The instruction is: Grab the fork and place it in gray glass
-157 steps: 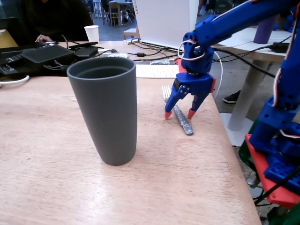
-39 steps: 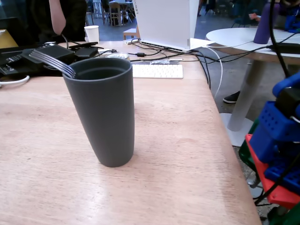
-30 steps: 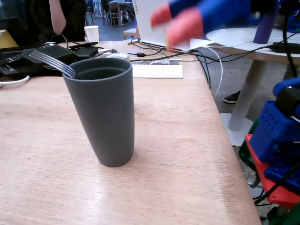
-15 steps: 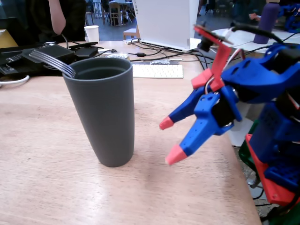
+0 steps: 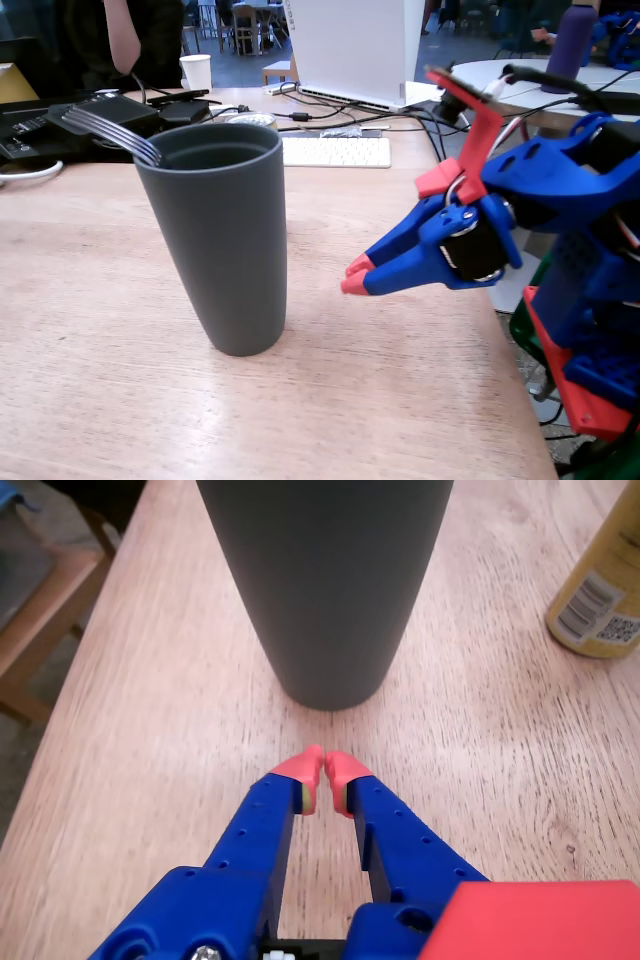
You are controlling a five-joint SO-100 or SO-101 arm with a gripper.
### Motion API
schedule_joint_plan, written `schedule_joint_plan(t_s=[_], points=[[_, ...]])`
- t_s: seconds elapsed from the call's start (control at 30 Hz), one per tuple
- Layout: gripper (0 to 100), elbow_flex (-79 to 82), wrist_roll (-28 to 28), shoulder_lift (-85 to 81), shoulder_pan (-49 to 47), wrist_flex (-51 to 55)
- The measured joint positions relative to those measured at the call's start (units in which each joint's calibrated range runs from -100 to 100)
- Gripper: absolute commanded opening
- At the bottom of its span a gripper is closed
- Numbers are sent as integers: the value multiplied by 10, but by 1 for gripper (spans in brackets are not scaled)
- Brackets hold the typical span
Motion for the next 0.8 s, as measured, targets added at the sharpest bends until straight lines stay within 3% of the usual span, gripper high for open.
schedule_joint_plan(t_s=[0.8], points=[[0, 0, 4, -6, 0, 10]])
